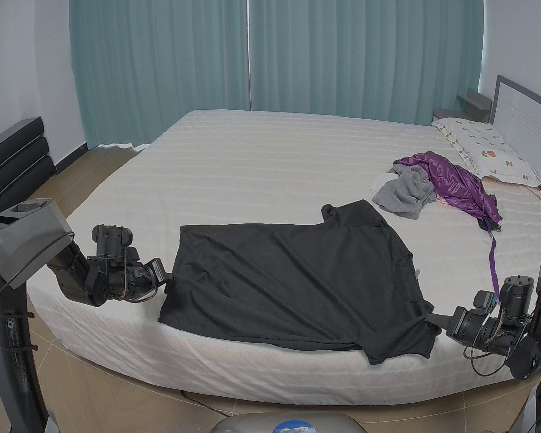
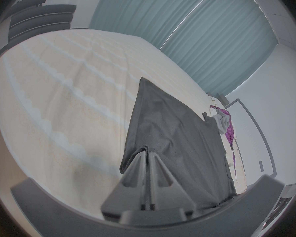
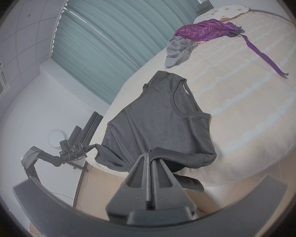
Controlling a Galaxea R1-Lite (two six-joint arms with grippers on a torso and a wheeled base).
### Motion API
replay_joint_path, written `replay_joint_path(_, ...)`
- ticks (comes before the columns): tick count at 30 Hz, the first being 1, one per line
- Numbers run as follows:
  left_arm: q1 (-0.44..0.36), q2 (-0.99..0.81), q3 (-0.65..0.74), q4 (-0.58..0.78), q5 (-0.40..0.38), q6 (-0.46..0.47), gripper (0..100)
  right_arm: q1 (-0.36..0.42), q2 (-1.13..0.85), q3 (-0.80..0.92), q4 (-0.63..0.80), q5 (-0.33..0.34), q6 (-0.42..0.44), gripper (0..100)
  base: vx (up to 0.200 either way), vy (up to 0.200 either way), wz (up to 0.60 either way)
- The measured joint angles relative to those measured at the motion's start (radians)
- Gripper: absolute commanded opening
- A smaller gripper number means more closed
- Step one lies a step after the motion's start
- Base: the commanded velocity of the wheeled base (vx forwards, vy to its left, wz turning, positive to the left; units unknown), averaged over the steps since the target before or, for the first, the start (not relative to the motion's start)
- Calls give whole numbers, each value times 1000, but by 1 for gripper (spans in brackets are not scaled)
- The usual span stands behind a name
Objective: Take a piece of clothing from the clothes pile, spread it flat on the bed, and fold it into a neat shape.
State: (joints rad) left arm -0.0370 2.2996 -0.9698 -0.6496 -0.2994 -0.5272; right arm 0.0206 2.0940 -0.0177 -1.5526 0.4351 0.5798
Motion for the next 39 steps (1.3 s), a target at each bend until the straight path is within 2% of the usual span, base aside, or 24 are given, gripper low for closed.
replay_joint_path(10,26,13,21,-1,-33,-31,100,0,31,0,0,-1,1,0,0,0,0)
replay_joint_path(17,57,-58,142,-4,-179,-27,100,0,35,0,0,-2,2,0,0,0,0)
replay_joint_path(21,62,-83,204,-10,-201,27,100,3,36,0,0,-2,2,0,0,0,0)
replay_joint_path(26,62,-70,217,-13,-206,148,100,7,35,0,0,-4,21,0,0,0,0)
replay_joint_path(39,27,0,157,-14,-211,227,100,24,32,0,0,-5,33,0,0,0,0)
